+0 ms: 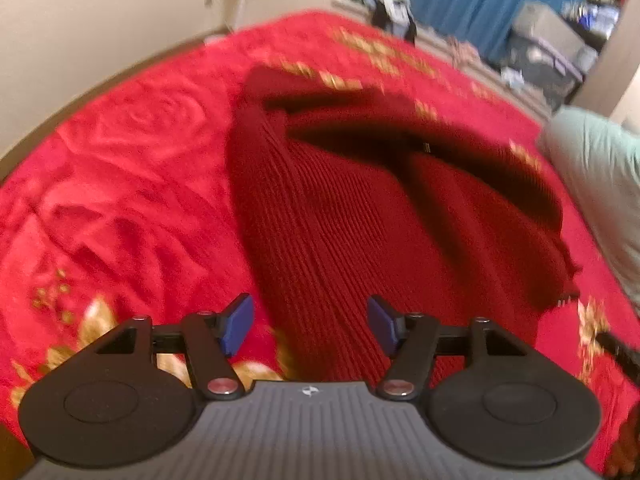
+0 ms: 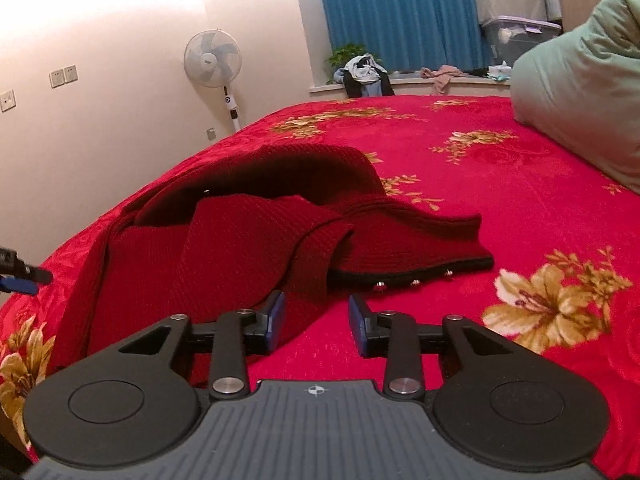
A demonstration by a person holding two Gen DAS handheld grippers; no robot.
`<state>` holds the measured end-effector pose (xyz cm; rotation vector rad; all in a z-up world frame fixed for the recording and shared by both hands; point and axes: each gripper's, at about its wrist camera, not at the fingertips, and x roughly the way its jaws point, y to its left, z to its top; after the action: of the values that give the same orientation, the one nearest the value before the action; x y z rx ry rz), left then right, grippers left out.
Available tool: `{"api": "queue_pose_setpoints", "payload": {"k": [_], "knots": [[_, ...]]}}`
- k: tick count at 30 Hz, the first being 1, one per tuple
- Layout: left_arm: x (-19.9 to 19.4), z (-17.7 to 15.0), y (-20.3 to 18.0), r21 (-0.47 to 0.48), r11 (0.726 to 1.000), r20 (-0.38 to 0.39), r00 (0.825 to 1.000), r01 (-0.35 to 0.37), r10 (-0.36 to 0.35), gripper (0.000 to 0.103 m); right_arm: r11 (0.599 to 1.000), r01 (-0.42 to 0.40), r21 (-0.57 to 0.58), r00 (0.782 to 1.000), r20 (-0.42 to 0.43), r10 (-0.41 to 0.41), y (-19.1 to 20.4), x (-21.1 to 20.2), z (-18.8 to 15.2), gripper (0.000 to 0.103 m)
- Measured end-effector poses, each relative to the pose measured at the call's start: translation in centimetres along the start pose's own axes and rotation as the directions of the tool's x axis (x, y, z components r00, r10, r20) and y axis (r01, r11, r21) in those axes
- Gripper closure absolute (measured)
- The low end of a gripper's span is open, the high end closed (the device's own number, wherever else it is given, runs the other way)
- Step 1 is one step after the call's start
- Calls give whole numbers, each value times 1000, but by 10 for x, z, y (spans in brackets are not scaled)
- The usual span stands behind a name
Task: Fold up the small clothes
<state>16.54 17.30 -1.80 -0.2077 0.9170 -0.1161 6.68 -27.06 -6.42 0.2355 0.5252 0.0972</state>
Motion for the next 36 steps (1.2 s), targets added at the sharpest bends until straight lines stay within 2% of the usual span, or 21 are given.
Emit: {"api": "queue_pose_setpoints", "payload": {"k": [3,5,10,15,17,18,19,20,22,24,26,29,32,34,36], "knots": [[17,-3,-14,22,1000,-57,998,-14,16,26,999,-2,-32,1000,9,2,-2,20,15,61],[27,-4,-19,19,1000,-94,995,-21,23,24,998,24,-60,1000,19,-22,-3,39,27,52],[47,-9,-21,5,996,-161,983,-94,94,23,998,21,-60,999,-45,-23,-7,101,55,51],[53,-11,-15,-28,995,-189,978,-96,89,23,999,-27,-35,988,-155,21,-11,152,66,48],[56,-12,-16,-20,995,-193,977,-98,92,24,999,-16,-36,986,-168,10,-11,160,66,47],[56,-12,-18,-8,995,-191,977,-101,98,24,999,-20,-39,986,-167,13,-9,162,66,48],[57,-14,-21,9,994,-189,976,-109,109,24,998,-25,-54,986,-166,16,-4,161,66,55],[58,-14,-23,27,992,-185,975,-119,122,28,997,-28,-77,987,-161,15,1,160,65,69],[58,-16,-26,53,993,-182,976,-108,116,42,991,-44,-123,987,-159,24,8,155,65,86],[56,-17,-29,70,993,-170,979,-99,110,64,991,-47,-129,988,-151,27,7,147,73,89],[50,-17,-30,81,990,-142,981,-118,129,80,994,-50,-97,991,-130,37,0,130,88,90],[32,-17,-20,24,996,-99,991,-83,85,83,993,-79,-86,995,-74,73,-7,85,114,91],[0,-19,-15,18,1000,-12,1000,10,-10,85,985,-104,-135,994,-30,101,-5,23,128,91],[-28,-26,-9,19,995,48,994,102,-103,85,984,-101,-149,994,14,104,-6,-26,127,91],[-54,-38,3,7,981,75,978,192,-192,85,978,-69,-197,996,44,79,-4,-69,117,91]]}}
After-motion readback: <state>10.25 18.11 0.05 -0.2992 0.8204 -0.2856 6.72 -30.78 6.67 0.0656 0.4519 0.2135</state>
